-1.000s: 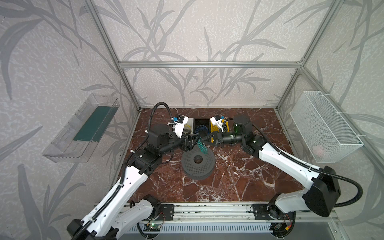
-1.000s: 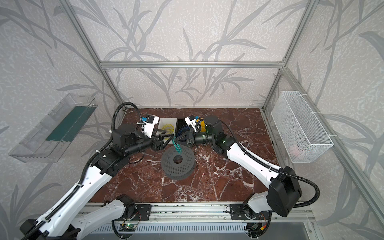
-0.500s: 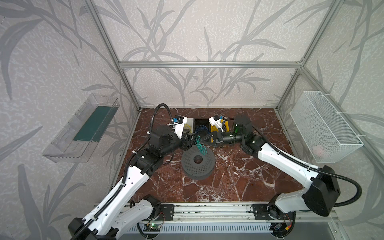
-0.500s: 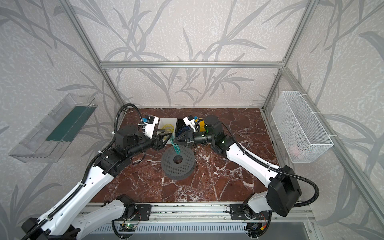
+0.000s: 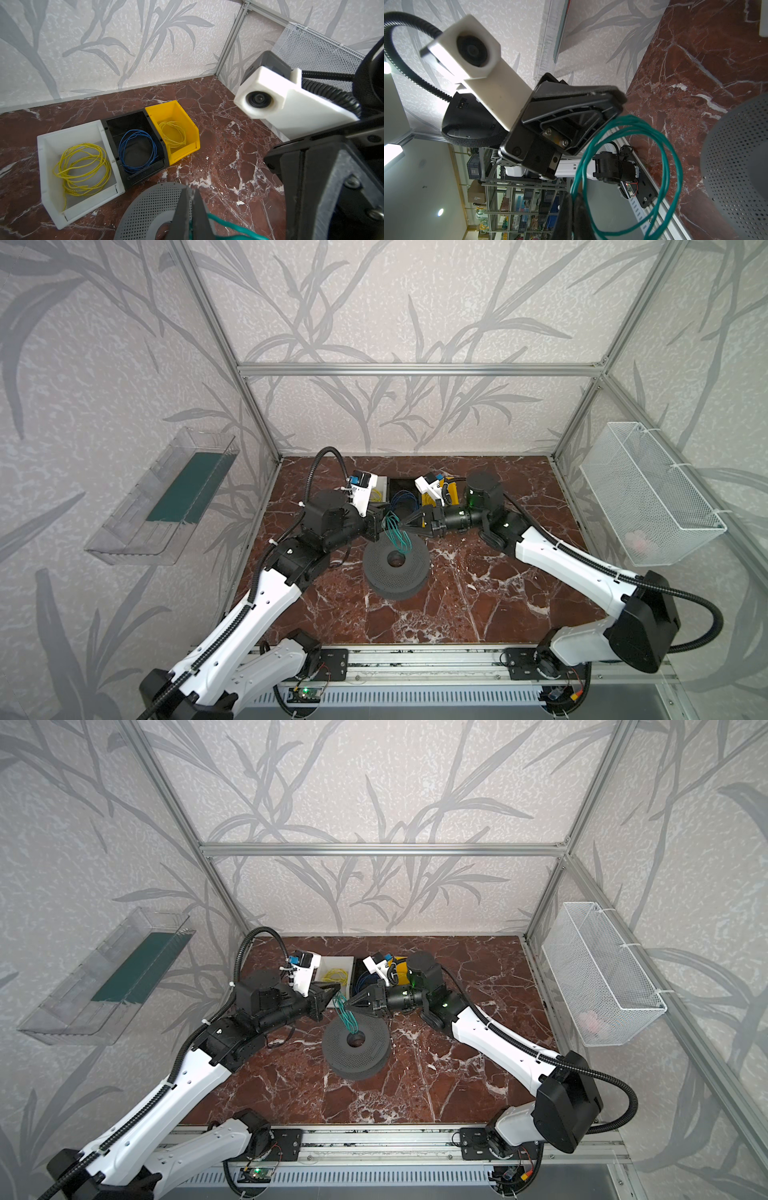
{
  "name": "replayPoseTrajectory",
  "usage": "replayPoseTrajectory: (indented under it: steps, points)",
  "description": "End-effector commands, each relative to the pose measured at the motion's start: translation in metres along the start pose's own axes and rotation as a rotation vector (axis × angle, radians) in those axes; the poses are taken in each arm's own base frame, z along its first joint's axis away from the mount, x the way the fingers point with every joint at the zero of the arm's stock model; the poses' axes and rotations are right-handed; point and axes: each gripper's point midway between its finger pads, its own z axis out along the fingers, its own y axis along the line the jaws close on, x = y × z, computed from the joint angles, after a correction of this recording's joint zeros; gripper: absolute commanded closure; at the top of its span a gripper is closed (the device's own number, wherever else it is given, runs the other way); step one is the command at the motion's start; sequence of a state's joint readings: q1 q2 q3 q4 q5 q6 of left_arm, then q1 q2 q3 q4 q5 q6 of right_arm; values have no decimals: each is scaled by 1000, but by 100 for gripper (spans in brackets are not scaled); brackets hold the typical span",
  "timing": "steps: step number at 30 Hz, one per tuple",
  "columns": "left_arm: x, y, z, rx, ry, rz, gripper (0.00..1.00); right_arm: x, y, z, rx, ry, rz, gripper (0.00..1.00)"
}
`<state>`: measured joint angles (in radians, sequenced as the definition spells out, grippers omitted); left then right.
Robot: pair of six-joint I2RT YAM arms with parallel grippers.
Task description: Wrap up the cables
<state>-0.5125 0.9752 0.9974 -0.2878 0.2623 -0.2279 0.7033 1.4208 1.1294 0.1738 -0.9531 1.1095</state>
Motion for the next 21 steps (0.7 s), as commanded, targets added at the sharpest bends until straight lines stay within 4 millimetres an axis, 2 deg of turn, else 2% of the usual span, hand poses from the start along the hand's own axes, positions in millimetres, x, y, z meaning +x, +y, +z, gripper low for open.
replayPoseTrajectory:
  steps: [1,7,14,18,21]
  points:
    - [-6,10,-5,-66,-3,16,100,16,5,-6,-2,45,-36,100]
    - [-2,33,-5,-191,41,9,100,23,-3,-27,101,17,-67,100]
    - [-2,46,-7,-243,38,-14,100,15,2,-53,151,-83,-124,100]
    - [-3,54,-12,-275,28,-29,100,11,-7,-67,232,-143,-148,100]
    - [0,63,-15,-304,43,-54,100,3,-12,-85,347,-229,-207,100]
